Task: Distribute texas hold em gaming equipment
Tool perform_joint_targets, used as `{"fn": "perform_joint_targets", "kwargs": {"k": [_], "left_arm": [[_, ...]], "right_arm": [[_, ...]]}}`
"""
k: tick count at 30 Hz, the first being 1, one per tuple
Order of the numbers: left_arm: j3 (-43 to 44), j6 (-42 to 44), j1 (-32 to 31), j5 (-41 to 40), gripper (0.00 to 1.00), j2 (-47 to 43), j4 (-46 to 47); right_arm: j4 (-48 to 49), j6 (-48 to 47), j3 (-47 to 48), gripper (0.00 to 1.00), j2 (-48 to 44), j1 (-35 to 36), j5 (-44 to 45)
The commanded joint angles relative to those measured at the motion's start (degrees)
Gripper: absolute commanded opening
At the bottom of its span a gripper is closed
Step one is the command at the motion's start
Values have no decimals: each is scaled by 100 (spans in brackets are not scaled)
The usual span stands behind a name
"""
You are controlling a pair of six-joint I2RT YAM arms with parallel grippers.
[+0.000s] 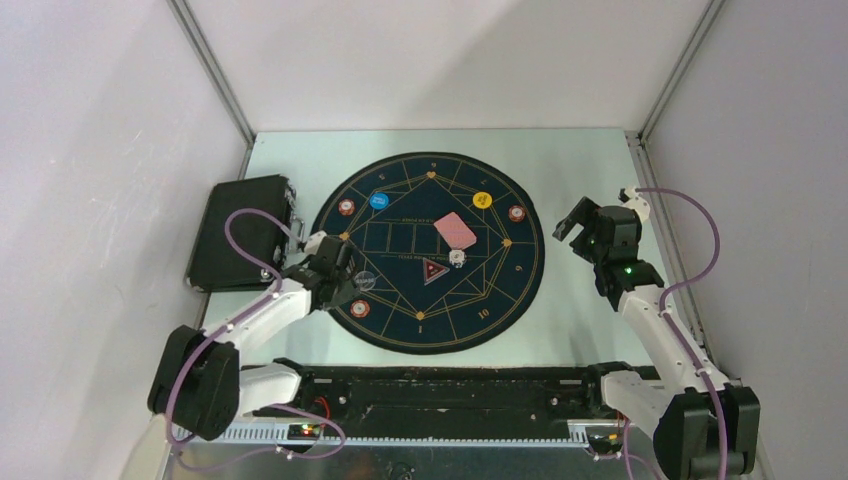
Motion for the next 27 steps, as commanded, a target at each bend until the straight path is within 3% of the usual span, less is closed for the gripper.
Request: {"fn": "perform_joint_targets", "kwargs": {"k": [1, 9, 15, 17, 20, 22, 27], "left_arm": [[221, 119, 227, 55, 14, 230, 331], [191, 51, 270, -201, 25, 563, 318], [236, 140, 328, -203, 39, 684, 356], [253, 172, 331, -188, 47, 751, 356], [253, 198, 340, -94, 68, 824, 409], [259, 207, 335, -20, 75, 856, 400], [301, 152, 339, -60, 81, 693, 228]], "right_arm": [[244, -39, 17, 100, -22, -48, 49], [244, -47, 17, 100, 14, -78, 83], [237, -63, 18, 100, 27, -101, 85], [210, -65, 21, 100, -2, -105, 96], [169, -71, 13, 100, -41, -109, 123], [155, -76, 14, 100, -61, -109, 146], [129, -73, 13, 99, -89, -110, 123]]}}
